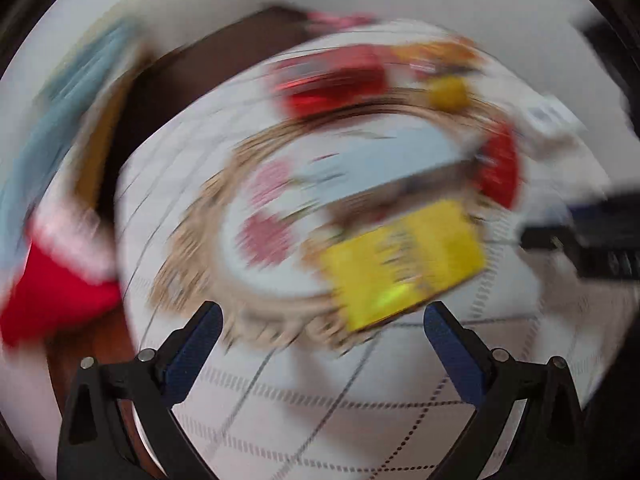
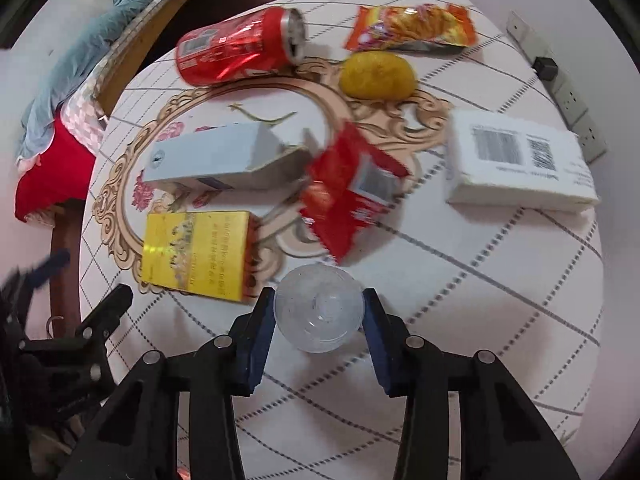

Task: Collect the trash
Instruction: 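Grasp the yellow cigarette box with the left tool while the right tool grasps the plastic cup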

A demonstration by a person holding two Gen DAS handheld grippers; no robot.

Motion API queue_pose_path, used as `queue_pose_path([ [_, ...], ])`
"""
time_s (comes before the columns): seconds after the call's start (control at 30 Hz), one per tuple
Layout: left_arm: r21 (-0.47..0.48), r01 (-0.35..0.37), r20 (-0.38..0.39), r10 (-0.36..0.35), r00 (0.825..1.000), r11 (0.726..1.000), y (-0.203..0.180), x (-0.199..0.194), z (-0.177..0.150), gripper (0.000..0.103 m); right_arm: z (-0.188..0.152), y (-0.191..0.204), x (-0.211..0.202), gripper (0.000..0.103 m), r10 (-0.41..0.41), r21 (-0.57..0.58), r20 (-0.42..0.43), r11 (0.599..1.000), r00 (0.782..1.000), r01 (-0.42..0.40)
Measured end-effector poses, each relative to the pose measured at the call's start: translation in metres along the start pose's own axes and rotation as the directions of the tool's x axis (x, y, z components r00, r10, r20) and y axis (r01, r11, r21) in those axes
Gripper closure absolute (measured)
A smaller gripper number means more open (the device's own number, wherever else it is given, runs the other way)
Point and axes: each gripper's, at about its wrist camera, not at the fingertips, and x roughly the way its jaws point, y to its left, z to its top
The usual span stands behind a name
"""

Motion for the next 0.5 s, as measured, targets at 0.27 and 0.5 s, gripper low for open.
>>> queue_pose_path([
  [0.27, 0.282, 0.151, -0.136, -0.116, 0.984, 0.948, -0.029, 0.041, 0.036, 0.001, 0.003, -0.032, -0.002, 0.058, 0.029, 0.099, -0.042, 0.995, 0.999, -0.025],
  [0.5, 0.323, 0.262, -0.216, -0.198, 0.956, 0.909, -0.044, 0.050, 0.044, 0.024, 0.011, -0.038, -0.001, 0.044, 0.046, 0.124, -0.072, 0.992, 0.996, -0.037],
])
